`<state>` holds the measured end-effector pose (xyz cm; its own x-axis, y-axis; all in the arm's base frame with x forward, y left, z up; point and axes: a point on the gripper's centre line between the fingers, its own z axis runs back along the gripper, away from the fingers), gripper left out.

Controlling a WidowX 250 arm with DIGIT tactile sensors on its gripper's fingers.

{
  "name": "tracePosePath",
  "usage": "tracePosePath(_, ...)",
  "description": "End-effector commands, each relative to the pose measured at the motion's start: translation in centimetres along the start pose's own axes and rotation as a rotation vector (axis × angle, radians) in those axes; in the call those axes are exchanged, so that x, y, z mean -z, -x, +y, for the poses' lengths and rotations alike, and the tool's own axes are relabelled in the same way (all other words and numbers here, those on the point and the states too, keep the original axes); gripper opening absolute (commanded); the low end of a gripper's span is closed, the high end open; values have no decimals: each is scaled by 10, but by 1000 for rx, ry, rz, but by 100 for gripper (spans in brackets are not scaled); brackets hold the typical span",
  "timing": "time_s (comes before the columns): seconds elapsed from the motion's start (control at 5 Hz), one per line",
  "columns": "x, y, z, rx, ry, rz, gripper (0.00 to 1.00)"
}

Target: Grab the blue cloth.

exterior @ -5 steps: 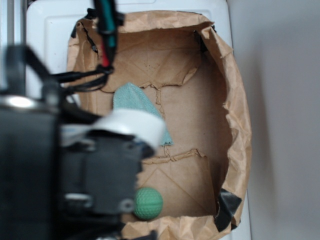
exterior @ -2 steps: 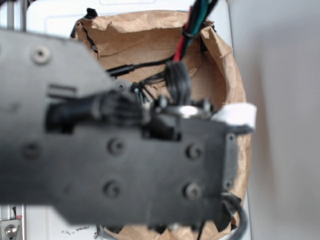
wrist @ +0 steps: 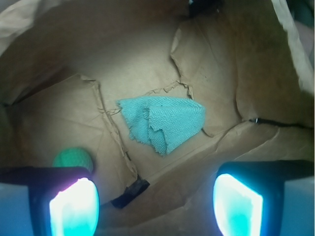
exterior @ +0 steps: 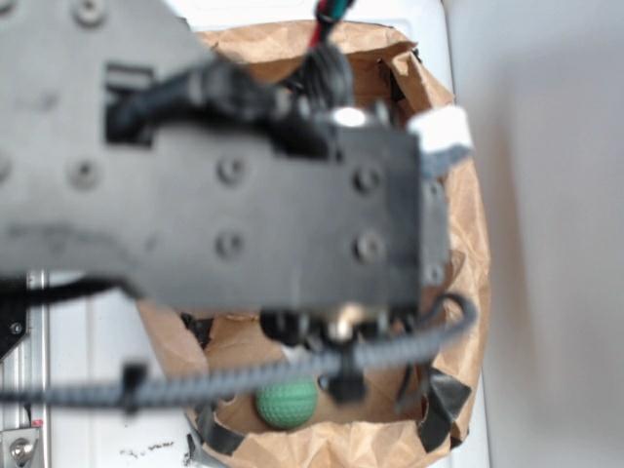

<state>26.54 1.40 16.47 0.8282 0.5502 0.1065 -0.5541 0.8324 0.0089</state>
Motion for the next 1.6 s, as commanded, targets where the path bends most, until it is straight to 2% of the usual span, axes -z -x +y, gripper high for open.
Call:
tracePosePath(0.0, -1, -14, 23, -386, 67, -104, 100)
tracePosePath(0.2, 4, -23, 17, -384, 78, -156, 100)
tracePosePath(1.0, 4, -23, 17, -384, 78, -156, 100)
tracePosePath(1.4, 34, -17, 19, -555, 93, -111, 100)
